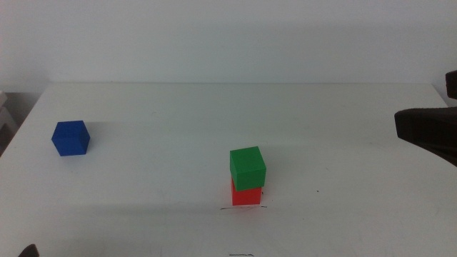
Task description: Stack red cubes first, then green, then blue cubes in a specific spot.
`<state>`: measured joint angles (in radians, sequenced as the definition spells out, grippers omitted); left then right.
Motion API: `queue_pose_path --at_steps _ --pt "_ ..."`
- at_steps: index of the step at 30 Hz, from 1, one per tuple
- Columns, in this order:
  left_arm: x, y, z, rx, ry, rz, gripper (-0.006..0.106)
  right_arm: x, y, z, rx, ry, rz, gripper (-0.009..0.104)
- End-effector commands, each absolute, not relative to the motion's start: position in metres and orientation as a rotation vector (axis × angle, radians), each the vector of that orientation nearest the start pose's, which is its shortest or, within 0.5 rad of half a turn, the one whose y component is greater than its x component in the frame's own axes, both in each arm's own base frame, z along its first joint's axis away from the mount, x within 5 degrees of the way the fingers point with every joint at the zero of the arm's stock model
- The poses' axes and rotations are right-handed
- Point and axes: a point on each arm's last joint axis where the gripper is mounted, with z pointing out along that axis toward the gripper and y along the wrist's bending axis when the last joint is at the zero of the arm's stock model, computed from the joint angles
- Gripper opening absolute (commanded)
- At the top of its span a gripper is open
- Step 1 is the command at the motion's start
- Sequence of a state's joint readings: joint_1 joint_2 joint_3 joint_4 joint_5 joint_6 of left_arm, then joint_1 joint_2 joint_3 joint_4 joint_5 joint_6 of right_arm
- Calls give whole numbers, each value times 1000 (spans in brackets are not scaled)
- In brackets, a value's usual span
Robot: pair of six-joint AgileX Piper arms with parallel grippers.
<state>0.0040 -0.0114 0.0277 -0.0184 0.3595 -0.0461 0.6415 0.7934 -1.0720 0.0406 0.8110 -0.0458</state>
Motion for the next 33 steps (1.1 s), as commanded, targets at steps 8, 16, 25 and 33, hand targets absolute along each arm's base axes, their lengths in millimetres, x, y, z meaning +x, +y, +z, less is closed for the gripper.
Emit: queue_pose_path --at_steps 8,16,25,33 --pt "52 6 180 -184 1762 29 75 109 83 438 -646 1823 426 94" --pt "59 6 212 -225 1739 -21 75 109 83 438 -646 1823 426 94" --pt "94 6 309 -280 1830 -134 75 109 83 438 -646 1823 426 94" --pt "117 6 347 -183 2004 -94 75 109 83 438 -646 1823 426 94"
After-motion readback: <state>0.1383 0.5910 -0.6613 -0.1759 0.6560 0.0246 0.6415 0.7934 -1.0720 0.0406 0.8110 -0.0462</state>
